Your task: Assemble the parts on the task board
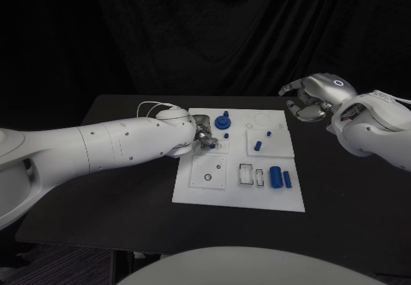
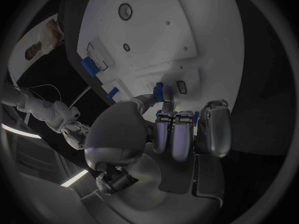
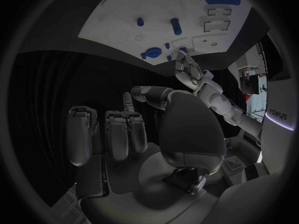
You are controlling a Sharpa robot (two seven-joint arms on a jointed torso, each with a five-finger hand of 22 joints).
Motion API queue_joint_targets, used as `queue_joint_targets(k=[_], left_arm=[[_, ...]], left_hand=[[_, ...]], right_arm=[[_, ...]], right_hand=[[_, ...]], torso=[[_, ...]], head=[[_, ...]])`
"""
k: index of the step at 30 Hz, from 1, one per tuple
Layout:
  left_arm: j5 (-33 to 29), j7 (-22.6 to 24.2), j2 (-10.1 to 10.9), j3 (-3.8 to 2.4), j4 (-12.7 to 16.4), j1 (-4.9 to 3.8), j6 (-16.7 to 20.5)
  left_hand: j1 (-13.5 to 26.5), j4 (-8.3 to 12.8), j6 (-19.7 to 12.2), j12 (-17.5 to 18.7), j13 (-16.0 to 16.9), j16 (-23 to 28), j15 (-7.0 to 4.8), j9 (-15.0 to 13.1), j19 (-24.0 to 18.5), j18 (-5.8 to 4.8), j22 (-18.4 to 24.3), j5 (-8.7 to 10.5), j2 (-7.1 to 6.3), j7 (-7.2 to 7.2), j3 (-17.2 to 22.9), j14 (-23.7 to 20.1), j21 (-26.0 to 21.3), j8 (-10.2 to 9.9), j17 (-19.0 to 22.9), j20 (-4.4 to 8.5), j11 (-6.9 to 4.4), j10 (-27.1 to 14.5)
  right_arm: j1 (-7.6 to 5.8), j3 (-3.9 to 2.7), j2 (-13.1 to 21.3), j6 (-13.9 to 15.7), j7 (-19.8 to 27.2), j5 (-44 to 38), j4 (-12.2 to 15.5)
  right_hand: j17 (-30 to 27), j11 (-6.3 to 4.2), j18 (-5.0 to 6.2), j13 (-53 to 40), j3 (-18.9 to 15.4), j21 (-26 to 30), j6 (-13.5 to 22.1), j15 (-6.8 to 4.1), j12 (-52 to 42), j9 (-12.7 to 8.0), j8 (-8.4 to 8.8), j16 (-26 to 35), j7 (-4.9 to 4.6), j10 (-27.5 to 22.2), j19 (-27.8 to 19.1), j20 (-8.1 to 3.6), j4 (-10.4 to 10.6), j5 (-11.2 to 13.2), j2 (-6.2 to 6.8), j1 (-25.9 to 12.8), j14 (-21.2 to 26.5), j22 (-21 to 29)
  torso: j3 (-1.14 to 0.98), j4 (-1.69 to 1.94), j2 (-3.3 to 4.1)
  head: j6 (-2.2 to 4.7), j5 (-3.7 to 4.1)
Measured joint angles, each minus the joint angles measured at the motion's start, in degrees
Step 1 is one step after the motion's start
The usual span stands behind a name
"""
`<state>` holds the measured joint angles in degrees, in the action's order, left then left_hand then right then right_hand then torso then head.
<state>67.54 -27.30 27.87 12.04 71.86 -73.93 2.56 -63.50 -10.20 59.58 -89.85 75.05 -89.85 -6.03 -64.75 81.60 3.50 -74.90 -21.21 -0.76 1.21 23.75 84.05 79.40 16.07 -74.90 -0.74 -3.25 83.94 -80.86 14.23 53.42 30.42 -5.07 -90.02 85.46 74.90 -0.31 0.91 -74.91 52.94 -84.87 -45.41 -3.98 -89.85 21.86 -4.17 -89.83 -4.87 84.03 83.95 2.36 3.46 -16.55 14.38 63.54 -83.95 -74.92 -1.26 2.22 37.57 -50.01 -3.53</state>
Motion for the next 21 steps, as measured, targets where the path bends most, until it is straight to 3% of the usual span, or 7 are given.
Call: queue_joint_targets(k=[3, 7, 10, 16, 21], left_arm=[[0.02, 0.07, 0.02, -0.03, -0.03, 0.00, 0.00], [0.03, 0.22, 0.03, 0.13, -0.02, 0.26, -0.06], [0.03, 0.44, 0.03, 0.14, 0.00, 0.32, -0.09], [0.02, 0.88, 0.07, 0.14, -0.08, 0.32, -0.13], [0.02, 1.08, 0.08, 0.14, -0.25, 0.33, -0.22]], left_hand=[[2.69, -1.70, 0.47, 0.00, 0.00, 0.00, 0.00, -0.04, -0.14, 0.00, 0.00, 5.83, 0.21, -0.66, -1.70, 0.00, -0.32, -0.79, 0.00, -0.13, 0.00, 0.00], [6.01, -4.46, 0.61, 0.00, 0.00, 0.00, 0.20, 0.61, -0.20, 0.01, 0.00, 9.72, -0.01, 0.04, -4.47, -0.20, -0.32, -1.94, 0.00, -0.21, 0.19, 0.20], [8.13, -6.10, 0.83, 0.00, 0.00, 0.00, 0.42, 1.15, -0.20, 0.01, 0.00, 11.32, -0.05, 0.26, -6.96, 0.00, -0.53, -2.85, -0.01, -0.20, 0.40, -0.01], [11.11, -6.43, 1.34, 0.00, 0.00, 0.00, 0.42, 1.43, -0.20, 0.00, 0.00, 13.48, 1.14, 0.33, -10.59, 0.00, -0.76, -3.59, -0.05, -0.20, 0.40, -0.02], [11.22, -6.47, 1.34, 0.00, 0.00, 0.00, 0.42, 1.43, -0.20, 0.01, 0.00, 13.52, 1.11, 0.33, -10.77, 0.00, -0.76, -3.59, -0.04, -0.20, 0.40, -0.02]], right_arm=[[0.00, 0.00, -0.02, -0.04, -0.03, 0.00, -0.01], [0.00, 0.00, -0.03, -0.11, -0.07, 0.00, -0.05], [0.00, 0.00, -0.03, -0.17, -0.10, 0.00, -0.06], [0.00, 0.00, -0.03, -0.29, -0.15, 0.00, -0.08], [0.00, 0.00, -0.03, -0.39, -0.19, 0.00, -0.11]], right_hand=[[0.00, 0.00, 0.00, 0.00, 0.00, 0.00, 0.00, 0.00, 0.00, 0.00, 0.00, 0.00, 0.00, 0.00, 0.00, 0.00, 0.00, 0.00, 0.00, 0.00, 0.00, 0.00], [0.00, 0.00, -0.01, 0.00, 0.00, 0.23, 0.00, 0.00, 0.00, 0.00, 0.00, 0.00, 0.00, 0.00, 0.00, 0.00, 0.00, 0.00, 0.00, 0.00, 0.00, 0.00], [0.00, 0.00, 0.00, 0.00, 0.16, 0.23, 0.00, 0.00, 0.00, 0.00, 0.00, 0.00, 0.00, 0.00, 0.00, 0.00, -0.16, 0.00, 0.00, 0.00, 0.00, 0.00], [0.00, 0.00, 0.00, 0.00, 0.40, 0.23, 0.00, 0.00, 0.00, 0.00, 0.00, 0.00, 0.00, 0.00, 0.00, 0.00, -0.59, 0.00, 0.00, 0.00, 0.00, 0.01], [0.00, 0.00, 0.00, 0.00, 0.40, 0.23, 0.00, 0.00, 0.00, 0.01, 0.00, 0.00, 0.00, 0.00, 0.00, 0.00, -0.71, 0.00, 0.00, 0.00, 0.00, 0.01]], torso=[[0.00, 0.00, 0.00], [0.00, -0.01, 0.01], [0.00, 0.00, 0.01], [0.02, 0.04, 0.01], [0.04, 0.05, 0.01]], head=[[0.00, 0.05], [0.00, -0.02], [0.00, -0.03], [0.00, -0.02], [0.00, 0.01]])
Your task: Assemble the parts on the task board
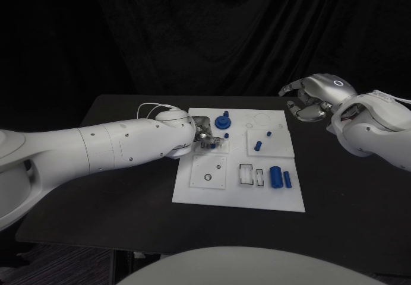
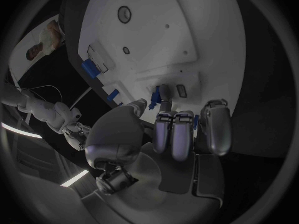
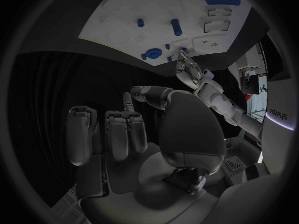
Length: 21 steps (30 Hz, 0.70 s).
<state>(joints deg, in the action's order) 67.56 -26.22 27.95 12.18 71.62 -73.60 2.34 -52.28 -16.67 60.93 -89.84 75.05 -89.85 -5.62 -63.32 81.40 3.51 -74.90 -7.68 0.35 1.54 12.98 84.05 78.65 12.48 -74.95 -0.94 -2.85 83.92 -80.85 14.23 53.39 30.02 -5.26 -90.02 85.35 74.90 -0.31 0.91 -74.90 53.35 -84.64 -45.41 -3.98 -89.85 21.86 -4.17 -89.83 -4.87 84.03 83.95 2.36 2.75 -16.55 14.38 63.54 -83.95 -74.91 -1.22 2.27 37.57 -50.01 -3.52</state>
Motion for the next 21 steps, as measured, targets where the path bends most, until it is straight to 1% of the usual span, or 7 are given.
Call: queue_joint_targets(k=[4, 11, 13, 17, 18, 21], left_arm=[[0.00, 0.05, -0.01, 0.00, -0.14, 0.00, -0.10], [0.00, 0.11, -0.02, -0.01, -0.25, 0.00, -0.14], [0.00, 0.16, 0.00, -0.01, -0.25, 0.00, -0.12], [0.00, 0.50, 0.16, -0.01, -0.23, 0.03, 0.31], [0.00, 0.66, 0.22, 0.00, -0.20, 0.04, 0.56], [0.00, 1.23, 0.45, 0.01, 0.00, 0.04, 1.51]], left_hand=[[0.16, 0.15, 0.57, 0.00, 0.00, 0.00, 0.00, -0.03, 0.00, 0.00, 0.00, 0.00, 0.17, -0.15, -0.48, 0.00, 0.00, 0.00, 0.00, 0.00, 0.00, 0.00], [0.30, 0.15, 0.62, 0.00, 0.00, 0.00, 0.00, -0.33, 0.00, 0.00, 0.00, 0.00, 0.30, -0.20, -0.47, 0.00, 0.00, 0.00, 0.01, 0.00, 0.00, 0.00], [0.53, 0.03, 0.82, 0.00, 0.00, 0.00, 0.00, -0.50, 0.00, 0.00, 0.00, 0.00, 0.54, -0.40, -0.92, 0.00, 0.00, 0.00, 0.01, 0.00, 0.00, 0.00], [2.38, -0.09, 1.17, 0.00, 0.00, 0.00, 0.00, -1.17, 0.00, 0.00, 0.00, 0.44, 1.89, -0.35, -2.48, 0.00, 0.00, 0.00, 0.01, 0.00, 0.00, 0.00], [2.97, -0.11, 1.22, 0.00, 0.00, 0.00, 0.00, -1.50, 0.00, 0.00, 0.00, 0.44, 2.37, -0.41, -2.95, 0.00, 0.00, 0.27, 0.01, 0.00, 0.00, 0.00], [3.39, -0.11, 1.22, 0.00, 0.00, 0.00, 0.00, -2.08, 0.00, 0.00, 0.00, 0.44, 2.79, -0.40, -3.57, 0.00, 0.00, 0.46, 0.01, 0.00, 0.00, 0.00]], right_arm=[[0.00, 0.00, -0.02, -0.09, -0.04, 0.00, -0.05], [0.00, 0.00, -0.05, -0.24, -0.10, 0.00, -0.09], [0.00, 0.00, -0.04, -0.28, -0.11, 0.00, -0.09], [0.00, 0.00, 0.02, -0.32, -0.13, 0.00, -0.09], [0.00, 0.00, 0.04, -0.33, -0.14, 0.00, -0.09], [0.00, 0.00, 0.15, -0.34, -0.16, 0.00, -0.02]], right_hand=[[0.00, 0.00, 0.00, 0.00, 0.00, 0.00, 0.00, 0.00, 0.00, 0.00, 0.00, 0.00, 0.00, 0.00, 0.00, 0.00, 0.00, 0.00, 0.00, 0.00, 0.00, 0.00], [0.00, 0.00, 0.00, 0.00, 0.00, 0.00, 0.00, 0.00, 0.00, 0.00, 0.00, 0.00, 0.00, 0.00, 0.00, 0.00, 0.00, 0.00, 0.00, 0.00, 0.00, 0.00], [0.00, 0.00, 0.00, 0.00, 0.00, 0.00, 0.00, 0.00, 0.00, 0.00, 0.00, 0.00, 0.00, 0.00, 0.00, 0.00, 0.00, 0.00, 0.00, 0.00, 0.00, 0.00], [0.00, 0.00, 0.00, 0.00, 0.04, 0.00, 0.00, 0.00, 0.00, 0.00, 0.00, 0.00, 0.00, 0.00, 0.00, 0.00, -0.04, 0.00, 0.00, 0.00, 0.00, 0.00], [0.00, 0.00, 0.00, 0.00, 0.17, 0.00, 0.00, 0.00, 0.00, -0.01, 0.00, 0.00, 0.00, 0.00, 0.00, 0.00, -0.17, 0.00, 0.00, 0.00, 0.00, 0.00], [0.00, 0.00, 0.00, 0.00, 0.23, 0.00, 0.00, 0.00, 0.00, -0.04, 0.00, 0.00, 0.00, 0.00, 0.00, 0.00, -0.23, 0.00, 0.00, 0.00, 0.00, 0.01]], torso=[[0.01, 0.00, 0.00], [0.00, -0.01, 0.00], [0.00, -0.01, 0.01], [-0.01, -0.02, 0.03], [-0.01, -0.02, 0.03], [-0.01, -0.02, 0.03]], head=[[0.00, -0.07], [0.00, -0.15], [0.00, -0.18], [0.00, -0.20], [0.00, -0.21], [0.00, -0.19]])
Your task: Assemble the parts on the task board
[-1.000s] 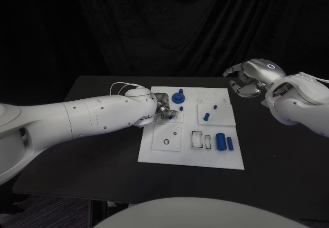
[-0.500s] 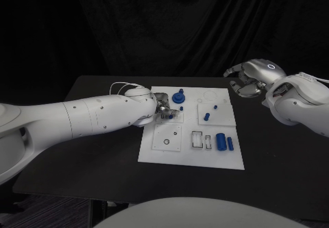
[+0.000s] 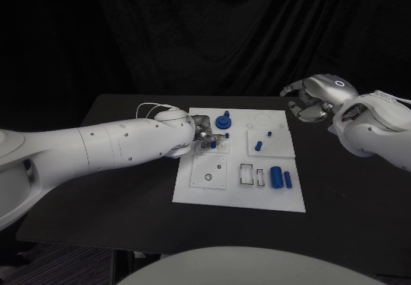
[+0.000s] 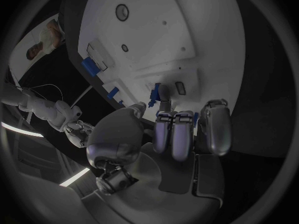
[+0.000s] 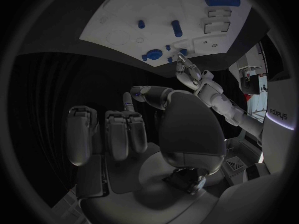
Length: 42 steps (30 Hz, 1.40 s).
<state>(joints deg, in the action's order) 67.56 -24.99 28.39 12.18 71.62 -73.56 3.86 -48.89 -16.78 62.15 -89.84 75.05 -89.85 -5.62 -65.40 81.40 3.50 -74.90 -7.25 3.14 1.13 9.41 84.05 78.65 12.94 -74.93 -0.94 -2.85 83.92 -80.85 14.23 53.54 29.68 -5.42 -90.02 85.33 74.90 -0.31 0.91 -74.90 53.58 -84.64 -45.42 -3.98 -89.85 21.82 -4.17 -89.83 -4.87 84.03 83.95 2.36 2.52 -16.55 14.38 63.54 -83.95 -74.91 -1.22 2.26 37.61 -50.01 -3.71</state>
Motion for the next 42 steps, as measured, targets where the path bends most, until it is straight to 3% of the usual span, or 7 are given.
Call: queue_joint_targets(k=[16, 23, 31, 36, 42], left_arm=[[0.00, 1.72, 2.00, 0.00, 2.43, 0.00, 4.42], [0.00, 1.41, 3.28, 0.02, 3.92, -0.68, 4.71], [0.00, -0.62, 3.83, -0.01, 4.07, -1.65, 2.41], [0.00, -1.81, 3.78, 0.01, 3.94, -2.69, -0.58], [0.00, -2.07, 2.23, -0.02, 2.16, -3.99, -5.18]], left_hand=[[0.45, 0.11, 0.00, 0.00, 0.00, 0.00, 0.00, -1.62, 0.00, 0.00, 0.00, 0.00, 0.01, 0.00, -0.54, 0.00, 0.00, 0.82, 0.01, 0.00, 0.00, 0.00], [-2.53, 0.42, -0.43, 0.00, 0.00, 0.00, 0.00, -5.03, 0.22, 0.01, -0.05, 0.00, 0.65, -0.43, -1.33, 0.00, 0.00, 2.23, 0.01, 0.22, 0.00, 0.00], [-7.42, 1.27, -1.15, 0.00, 0.01, 0.00, 0.00, -8.39, 0.43, 0.01, -0.04, 0.00, 0.58, -0.72, -1.59, 0.00, 0.00, 3.26, 0.01, 0.43, -0.02, 0.02], [-9.55, 2.18, -1.15, 0.00, 0.01, 0.00, 0.00, -9.35, 0.63, 0.01, -0.04, 0.00, 0.28, -0.72, -1.63, 0.00, 0.00, 3.26, 0.01, 0.63, -0.22, 0.22], [-10.77, 2.73, -2.00, 0.00, 0.01, 0.00, 0.00, -9.55, 0.85, 0.01, -0.03, 0.00, -0.34, -0.49, -1.71, 0.00, 0.00, 3.26, 0.02, 0.41, -0.22, 0.22]], right_arm=[[0.00, 0.00, 0.63, -0.01, -0.08, 0.00, 0.22], [0.00, 0.00, 0.71, -0.01, -0.12, 0.00, 0.22], [0.00, 0.00, 0.72, -0.01, -0.21, 0.00, 0.20], [0.00, 0.00, 0.76, -0.01, -0.26, 0.00, 0.20], [0.00, 0.00, 0.67, -0.01, -0.34, 0.00, 0.18]], right_hand=[[0.00, 0.00, 0.00, 0.00, 0.00, 0.22, 0.00, 0.00, 0.00, 0.00, 0.00, 0.00, 0.00, 0.00, 0.00, 0.00, 0.00, 0.00, -0.18, -0.18, 0.00, 0.00], [0.00, 0.00, 0.00, -0.04, 0.00, 0.22, 0.00, 0.00, 0.00, 0.01, 0.00, 0.00, 0.00, 0.00, 0.00, 0.00, 0.00, 0.00, -0.37, -0.37, 0.00, -0.04], [0.00, 0.00, 0.00, -0.04, 0.00, 0.22, 0.00, 0.00, 0.00, 0.01, 0.00, 0.00, 0.00, 0.00, 0.00, 0.00, 0.00, 0.00, -0.37, -0.37, 0.00, -0.04], [0.00, 0.00, 0.00, -0.04, 0.00, 0.22, 0.00, 0.00, 0.00, 0.01, 0.00, 0.00, 0.00, 0.00, 0.00, 0.00, 0.00, 0.00, -0.37, -0.37, 0.00, -0.03], [0.00, 0.00, 0.00, -0.03, 0.00, 0.22, 0.00, 0.00, 0.00, 0.01, 0.00, 0.00, 0.00, 0.00, 0.00, 0.00, 0.00, 0.00, -0.37, -0.37, 0.00, -0.03]], torso=[[0.00, -0.04, 0.01], [0.00, -0.04, 0.02], [-0.02, -0.01, -0.04], [-0.04, -0.01, -0.09], [-0.10, -0.06, -0.10]], head=[[0.00, 0.19], [0.00, 0.26], [0.00, 0.16], [0.00, 0.26], [0.00, 0.12]])
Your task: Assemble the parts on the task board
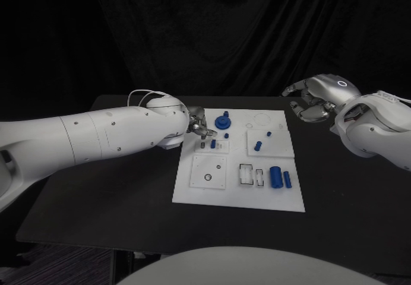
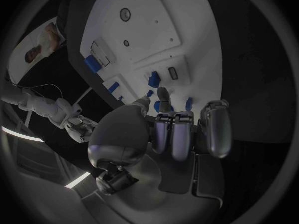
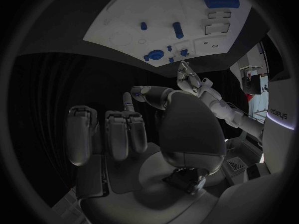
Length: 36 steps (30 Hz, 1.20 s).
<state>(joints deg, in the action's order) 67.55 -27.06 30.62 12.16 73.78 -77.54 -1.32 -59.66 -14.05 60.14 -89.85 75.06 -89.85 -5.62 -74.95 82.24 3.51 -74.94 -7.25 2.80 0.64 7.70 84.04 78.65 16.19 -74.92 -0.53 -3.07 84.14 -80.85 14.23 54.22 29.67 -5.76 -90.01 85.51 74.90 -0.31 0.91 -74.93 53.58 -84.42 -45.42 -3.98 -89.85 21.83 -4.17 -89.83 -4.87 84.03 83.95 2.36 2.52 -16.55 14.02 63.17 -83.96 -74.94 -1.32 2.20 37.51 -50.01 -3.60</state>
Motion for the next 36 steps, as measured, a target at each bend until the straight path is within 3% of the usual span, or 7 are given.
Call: queue_joint_targets(k=[11, 21, 22, 23, 24, 36], left_arm=[[-3.21, 0.86, -2.55, 0.01, -3.64, -0.43, -7.42], [-6.85, 1.17, -4.44, 0.00, -6.25, -0.62, -10.43], [-7.04, 1.16, -4.60, 0.00, -6.44, -0.62, -10.66], [-7.20, 1.13, -4.76, 0.00, -6.62, -0.62, -10.86], [-7.35, 1.11, -4.88, 0.00, -6.76, -0.62, -11.05], [-8.34, 0.75, -6.26, 0.00, -8.30, -0.62, -11.98]], left_hand=[[-0.19, -0.96, -1.84, 0.00, 0.00, 0.00, 0.00, 0.42, 0.00, 0.01, 0.00, 0.00, -0.19, 0.79, -1.29, 0.00, 0.00, -2.05, 0.00, 0.00, 0.14, -0.14], [-2.56, -0.56, -2.71, 0.00, 0.00, 0.00, 0.42, 3.46, -0.25, 0.00, 0.01, 0.00, -0.09, 1.50, -1.69, 0.01, -0.23, -5.60, 0.01, -0.66, 0.78, -0.07], [-3.27, -0.56, -2.84, 0.00, 0.00, 0.00, 0.52, 4.20, -0.25, 0.00, 0.01, -5.73, -0.48, 1.62, -1.68, -0.09, -0.23, -6.43, 0.01, -0.66, 0.92, -0.21], [-3.58, -0.56, -2.84, 0.00, 0.00, 0.00, 0.52, 4.55, -0.25, 0.00, 0.01, -8.10, -0.42, 1.62, -1.68, -0.09, -0.23, -6.73, 0.01, -0.66, 0.98, -0.27], [-3.58, -0.57, -2.84, 0.00, 0.00, 0.00, 0.52, 4.70, -0.25, 0.00, 0.01, -8.98, -0.43, 1.62, -1.68, -0.09, -0.23, -6.82, 0.01, -0.66, 0.98, -0.27], [-3.89, -0.56, -2.84, 0.00, 0.00, 0.00, 0.52, 5.27, -0.04, 0.00, 0.01, -10.20, -0.12, 1.62, -1.17, -0.09, -0.23, -7.26, 0.01, -0.85, 0.98, -0.27]], right_arm=[[0.00, 0.00, -0.30, 0.00, -0.11, 0.00, -0.07], [0.00, 0.00, -0.51, 0.00, -0.19, 0.00, -0.07], [0.00, 0.00, -0.55, 0.00, -0.19, 0.00, -0.07], [0.00, 0.00, -0.59, 0.00, -0.19, 0.00, -0.08], [0.00, 0.00, -0.63, 0.00, -0.20, 0.00, -0.08], [0.00, 0.00, -0.68, -0.04, -0.28, 0.00, -0.07]], right_hand=[[0.00, 0.00, 0.00, 0.01, 0.00, 0.00, 0.00, 0.00, 0.00, 0.00, 0.00, 0.00, 0.00, 0.00, 0.00, 0.00, 0.00, 0.00, 0.00, 0.00, 0.00, 0.01], [0.00, 0.00, 0.00, 0.01, 0.00, 0.00, 0.00, 0.00, 0.00, 0.01, 0.00, 0.00, 0.00, 0.00, 0.00, 0.00, 0.00, 0.00, 0.00, 0.00, 0.00, 0.01], [0.00, 0.00, 0.00, 0.01, 0.00, 0.00, 0.00, 0.00, 0.00, 0.01, 0.00, 0.00, 0.00, 0.00, 0.00, 0.00, 0.00, 0.00, 0.00, 0.00, 0.00, 0.01], [0.00, 0.00, 0.00, 0.01, 0.00, 0.00, 0.00, 0.00, 0.00, 0.00, 0.00, 0.00, 0.00, 0.00, 0.00, 0.00, 0.00, 0.00, 0.00, 0.00, 0.00, 0.01], [0.00, 0.00, 0.00, 0.01, 0.00, 0.00, 0.00, 0.00, 0.00, 0.01, 0.00, 0.00, 0.00, 0.00, 0.00, 0.00, 0.00, 0.00, 0.00, 0.00, 0.00, 0.01], [0.00, 0.00, 0.00, 0.02, 0.16, 0.00, 0.00, 0.00, 0.00, 0.01, 0.00, 0.00, 0.00, 0.00, 0.00, 0.00, -0.16, 0.00, -0.24, -0.24, 0.00, 0.02]], torso=[[0.02, -0.17, 0.08], [-0.11, -0.24, 0.12], [-0.10, -0.24, 0.12], [-0.09, -0.24, 0.12], [-0.09, -0.26, 0.13], [-0.04, -0.19, 0.12]], head=[[0.00, 0.08], [0.00, -0.14], [0.00, -0.15], [0.00, -0.16], [0.00, -0.17], [0.00, 0.01]])
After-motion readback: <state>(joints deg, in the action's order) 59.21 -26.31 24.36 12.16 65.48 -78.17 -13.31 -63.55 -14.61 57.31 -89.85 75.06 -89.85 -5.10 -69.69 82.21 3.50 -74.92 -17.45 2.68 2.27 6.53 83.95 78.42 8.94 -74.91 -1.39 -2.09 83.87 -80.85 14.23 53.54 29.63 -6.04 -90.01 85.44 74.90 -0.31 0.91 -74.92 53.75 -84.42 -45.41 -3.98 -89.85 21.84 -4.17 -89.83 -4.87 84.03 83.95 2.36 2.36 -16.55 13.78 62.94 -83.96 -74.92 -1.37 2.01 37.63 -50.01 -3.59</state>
